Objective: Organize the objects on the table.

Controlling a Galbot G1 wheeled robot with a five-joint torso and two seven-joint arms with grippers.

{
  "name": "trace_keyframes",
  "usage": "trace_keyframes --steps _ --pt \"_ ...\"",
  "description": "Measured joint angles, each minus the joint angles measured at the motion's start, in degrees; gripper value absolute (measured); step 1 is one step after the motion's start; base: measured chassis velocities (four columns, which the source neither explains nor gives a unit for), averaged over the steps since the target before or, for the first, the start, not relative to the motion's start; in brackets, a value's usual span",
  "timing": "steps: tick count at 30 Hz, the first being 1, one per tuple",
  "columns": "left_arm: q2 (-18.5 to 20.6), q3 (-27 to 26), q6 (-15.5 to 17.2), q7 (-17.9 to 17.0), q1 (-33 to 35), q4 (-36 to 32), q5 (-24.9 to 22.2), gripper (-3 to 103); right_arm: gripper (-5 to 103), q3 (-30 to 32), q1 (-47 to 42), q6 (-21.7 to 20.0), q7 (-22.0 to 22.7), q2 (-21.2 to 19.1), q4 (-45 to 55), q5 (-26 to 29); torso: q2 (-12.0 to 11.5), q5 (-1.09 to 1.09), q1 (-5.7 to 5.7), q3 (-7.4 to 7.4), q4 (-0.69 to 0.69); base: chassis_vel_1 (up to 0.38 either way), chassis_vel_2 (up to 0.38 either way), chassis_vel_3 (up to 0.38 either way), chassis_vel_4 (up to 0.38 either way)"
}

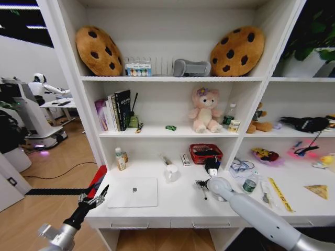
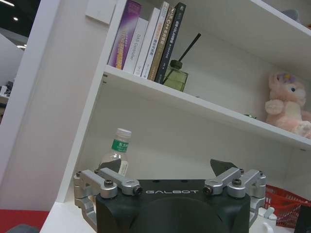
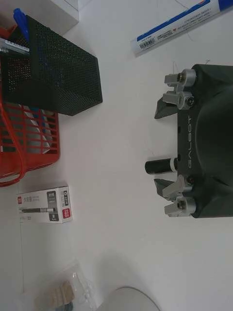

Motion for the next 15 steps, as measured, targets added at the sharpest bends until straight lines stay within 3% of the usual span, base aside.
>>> trace_keyframes --steps 3,12,15 --pt "0.0 -0.1 -0.4 -0.1 0.0 -0.4 0.0 100 61 0.2 -0.5 0.0 0.0 0.2 0.0 -0.2 0.0 0.0 0.0 0.0 -0.02 0.0 0.0 0.0 0.0" --pt "0.2 0.2 -0.5 -0.3 -0.5 -0.7 -0.3 100 42 0.1 -0.2 0.0 0.1 0.0 0.3 -0.3 0.0 0.09 0.01 0.05 0.0 0.0 0.0 0.0 0.0" --pt "0.0 0.5 -0.4 -0.3 -0.7 -0.6 -0.3 100 27 -0.4 0.1 0.0 0.4 -0.4 1.0 -0.2 -0.1 0.13 0.03 0.08 0.03 0.0 0.0 0.0 0.0"
